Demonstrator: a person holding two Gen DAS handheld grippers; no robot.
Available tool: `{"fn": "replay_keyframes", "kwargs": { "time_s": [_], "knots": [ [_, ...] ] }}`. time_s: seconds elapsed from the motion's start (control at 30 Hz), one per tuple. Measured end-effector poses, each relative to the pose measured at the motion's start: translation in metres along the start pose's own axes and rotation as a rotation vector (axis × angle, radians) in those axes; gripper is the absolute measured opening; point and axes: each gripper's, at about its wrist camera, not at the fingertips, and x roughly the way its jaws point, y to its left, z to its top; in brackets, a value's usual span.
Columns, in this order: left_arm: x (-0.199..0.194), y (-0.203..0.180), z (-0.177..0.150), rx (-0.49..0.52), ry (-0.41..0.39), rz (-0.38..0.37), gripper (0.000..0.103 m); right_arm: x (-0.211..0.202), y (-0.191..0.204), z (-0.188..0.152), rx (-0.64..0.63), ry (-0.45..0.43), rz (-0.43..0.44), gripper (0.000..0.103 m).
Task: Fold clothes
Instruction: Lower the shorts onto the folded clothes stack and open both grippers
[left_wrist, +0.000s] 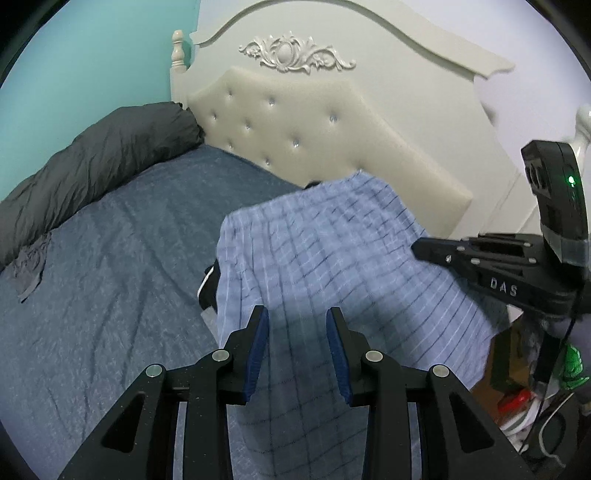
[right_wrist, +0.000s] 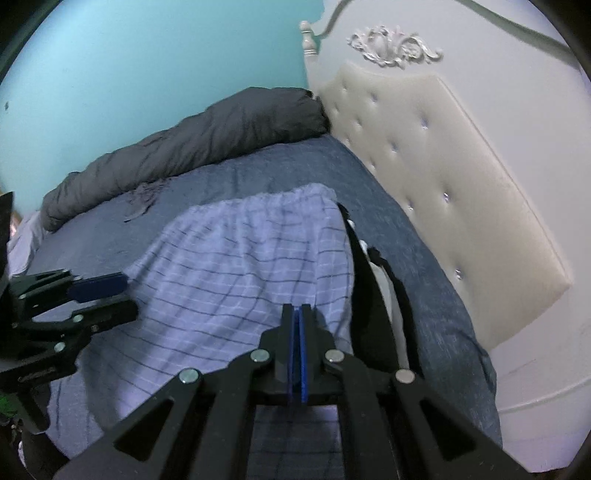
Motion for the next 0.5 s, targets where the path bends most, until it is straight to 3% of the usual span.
{"fn": "replay_keyframes", "kwargs": {
  "time_s": [0.3, 0.5],
  "knots": [
    [0.007, -0.004, -0.006, -0.001, 0.014, 0.022, 0.036, -0.003, -0.021, -0.015, 0.065, -0.015, -0.004, 0.002],
    [-0.004, -0.006, -0.007, -0.001, 0.008, 0.035, 0.036, -0.031, -0.018, -0.015, 0.081, -0.086, 0.000, 0.002]
  ]
}}
